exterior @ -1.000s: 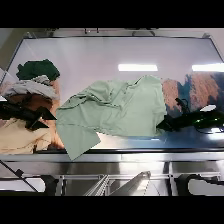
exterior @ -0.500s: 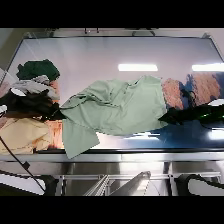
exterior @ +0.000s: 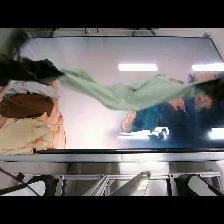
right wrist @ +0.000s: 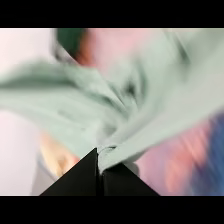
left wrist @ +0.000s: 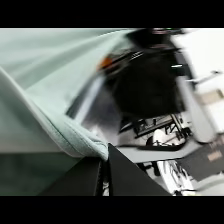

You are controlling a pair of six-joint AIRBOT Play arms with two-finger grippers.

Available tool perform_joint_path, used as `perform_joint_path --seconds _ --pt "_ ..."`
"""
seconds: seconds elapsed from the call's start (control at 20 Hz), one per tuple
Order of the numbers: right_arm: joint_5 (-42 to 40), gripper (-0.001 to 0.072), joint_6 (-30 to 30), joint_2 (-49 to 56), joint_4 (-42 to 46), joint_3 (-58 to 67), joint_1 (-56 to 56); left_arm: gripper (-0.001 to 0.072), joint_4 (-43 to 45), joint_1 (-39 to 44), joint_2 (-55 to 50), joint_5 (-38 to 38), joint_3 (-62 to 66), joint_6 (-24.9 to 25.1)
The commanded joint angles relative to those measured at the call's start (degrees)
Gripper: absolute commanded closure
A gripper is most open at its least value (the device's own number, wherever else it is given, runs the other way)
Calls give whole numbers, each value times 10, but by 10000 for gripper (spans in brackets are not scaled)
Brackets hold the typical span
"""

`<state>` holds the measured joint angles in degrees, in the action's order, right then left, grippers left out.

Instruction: Fold the shirts.

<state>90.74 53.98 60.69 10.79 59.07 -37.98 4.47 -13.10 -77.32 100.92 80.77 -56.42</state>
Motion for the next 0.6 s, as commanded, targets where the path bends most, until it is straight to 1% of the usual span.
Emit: perform_joint_path --seconds 0.0,0.05,0.1,0.2,0.25,0.3,0.35,0.4,0.45,0.55 --pt "-12 695 -3 -110 -235 76 -66 677 -245 -18 123 37 85 52" --pt "-50 695 -3 -144 -246 98 -77 677 -268 -34 151 28 107 65" --pt "-82 695 -3 -172 -245 117 -83 677 -271 -56 179 12 129 71" --pt "-110 695 -9 -208 -245 157 -84 676 -260 -119 225 -9 167 69" --pt "-113 695 -11 -210 -245 179 -83 676 -251 -154 241 -14 174 61" --pt "-119 696 -11 -206 -244 195 -82 676 -233 -194 253 -20 174 42" --pt "-128 695 -11 -198 -237 204 -77 676 -204 -226 257 -19 174 26" --pt "-136 696 -11 -189 -223 205 -74 676 -172 -247 257 -22 160 20" --pt "-141 696 -10 -176 -182 204 -71 676 -150 -257 254 -24 131 19" --pt "-143 696 -2 -146 -60 198 -47 676 -92 -246 233 -28 53 19"
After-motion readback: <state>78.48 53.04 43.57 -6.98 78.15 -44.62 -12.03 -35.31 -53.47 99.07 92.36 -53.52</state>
